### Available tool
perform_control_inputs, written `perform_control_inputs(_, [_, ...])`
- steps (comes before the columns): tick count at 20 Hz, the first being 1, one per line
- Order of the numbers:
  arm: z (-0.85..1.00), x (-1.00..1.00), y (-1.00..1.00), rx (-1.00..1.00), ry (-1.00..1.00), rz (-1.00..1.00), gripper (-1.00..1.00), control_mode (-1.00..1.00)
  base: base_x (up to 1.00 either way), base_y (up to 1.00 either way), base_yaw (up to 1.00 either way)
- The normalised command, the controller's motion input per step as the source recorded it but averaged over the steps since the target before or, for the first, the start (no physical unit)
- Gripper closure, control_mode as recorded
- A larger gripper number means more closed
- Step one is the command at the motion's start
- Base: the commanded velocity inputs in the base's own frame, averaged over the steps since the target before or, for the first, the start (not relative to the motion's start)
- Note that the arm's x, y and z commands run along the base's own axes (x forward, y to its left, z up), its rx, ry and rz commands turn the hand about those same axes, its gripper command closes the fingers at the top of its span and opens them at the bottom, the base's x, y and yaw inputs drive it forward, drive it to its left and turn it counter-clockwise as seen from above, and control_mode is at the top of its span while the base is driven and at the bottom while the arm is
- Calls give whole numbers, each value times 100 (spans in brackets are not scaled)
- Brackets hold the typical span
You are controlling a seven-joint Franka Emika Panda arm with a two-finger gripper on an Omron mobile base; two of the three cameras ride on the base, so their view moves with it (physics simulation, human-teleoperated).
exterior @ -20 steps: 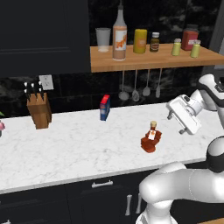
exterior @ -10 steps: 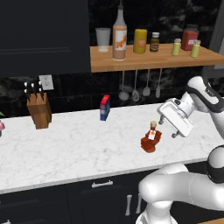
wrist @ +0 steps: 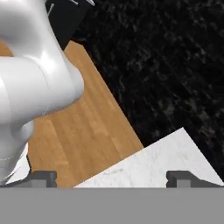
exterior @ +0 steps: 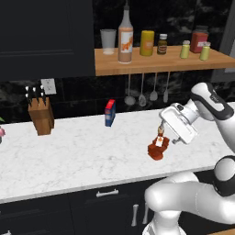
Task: Put the shaker and condiment bottle from the counter next to their counterparts in the cabinet.
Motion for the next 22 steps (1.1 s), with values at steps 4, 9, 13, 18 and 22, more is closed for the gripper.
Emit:
perform_control_inputs(4, [0,62,-22,12,2,-10,-100,-100,0,0,0])
perform_control_inputs(9, [-2,39,-5,3,2,-8,-100,-100,0,0,0])
perform_control_inputs(13, [-19,12,0,0,0,-4,-100,-100,0,0,0])
perform_control_inputs(18, [-36,9,0,0,0,-5,-100,-100,0,0,0])
perform_control_inputs(22, [-33,9,0,0,0,-5,-100,-100,0,0,0])
